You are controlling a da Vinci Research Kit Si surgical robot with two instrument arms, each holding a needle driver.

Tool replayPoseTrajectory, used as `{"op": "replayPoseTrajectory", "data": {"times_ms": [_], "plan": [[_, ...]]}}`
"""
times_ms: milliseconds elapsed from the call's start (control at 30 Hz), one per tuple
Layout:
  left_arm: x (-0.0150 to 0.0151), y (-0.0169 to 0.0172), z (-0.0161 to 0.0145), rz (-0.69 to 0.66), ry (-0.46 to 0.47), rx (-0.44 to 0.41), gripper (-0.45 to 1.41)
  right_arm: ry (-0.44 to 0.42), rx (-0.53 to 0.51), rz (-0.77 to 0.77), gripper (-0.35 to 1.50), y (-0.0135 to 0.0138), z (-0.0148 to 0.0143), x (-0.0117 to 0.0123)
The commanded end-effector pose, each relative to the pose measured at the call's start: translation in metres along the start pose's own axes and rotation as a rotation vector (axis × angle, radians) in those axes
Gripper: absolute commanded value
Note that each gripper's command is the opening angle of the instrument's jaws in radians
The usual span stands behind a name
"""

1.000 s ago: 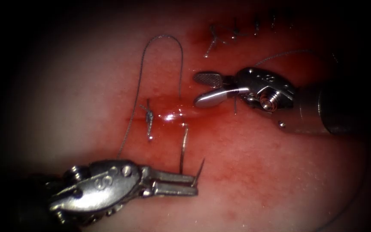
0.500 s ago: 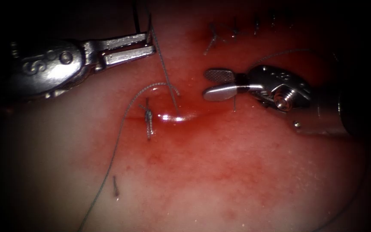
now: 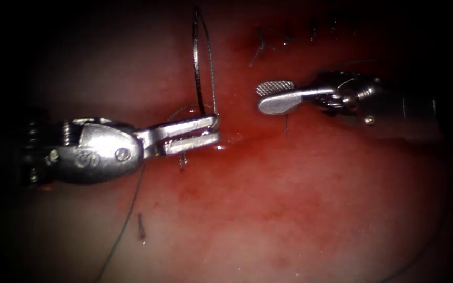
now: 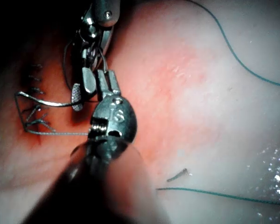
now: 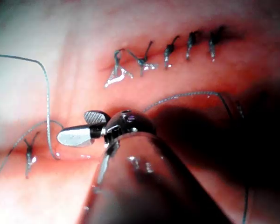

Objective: Wound Closure

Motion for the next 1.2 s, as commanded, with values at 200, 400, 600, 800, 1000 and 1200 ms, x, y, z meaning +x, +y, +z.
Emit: {"op": "replayPoseTrajectory", "data": {"times_ms": [200, 400, 600, 800, 1000, 1200], "plan": [[-0.002, 0.0027, 0.0024, 0.061, 0.039, -0.03, -0.45, -0.022, 0.056, 0.078, 0.94, -0.0015, 0.0012, -0.0005], [-0.0023, 0.0034, 0.0033, 0.08, 0.053, -0.04, -0.45, -0.048, 0.094, 0.139, 0.96, -0.0019, 0.0017, -0.0012], [-0.0023, 0.0033, 0.0034, 0.089, 0.065, -0.048, -0.45, -0.022, 0.2, 0.2, 1.13, -0.0021, 0.0029, -0.0015], [-0.0023, 0.0033, 0.0034, 0.09, 0.068, -0.05, -0.45, 0.006, 0.223, 0.2, 1.06, -0.0022, 0.0038, -0.0016], [-0.0023, 0.0032, 0.0035, 0.089, 0.068, -0.05, -0.45, 0.018, 0.23, 0.197, 0.91, -0.0022, 0.0043, -0.0019], [-0.0023, 0.003, 0.0038, 0.088, 0.068, -0.048, -0.45, 0.012, 0.237, 0.199, 0.83, -0.0025, 0.0053, -0.0025]]}}
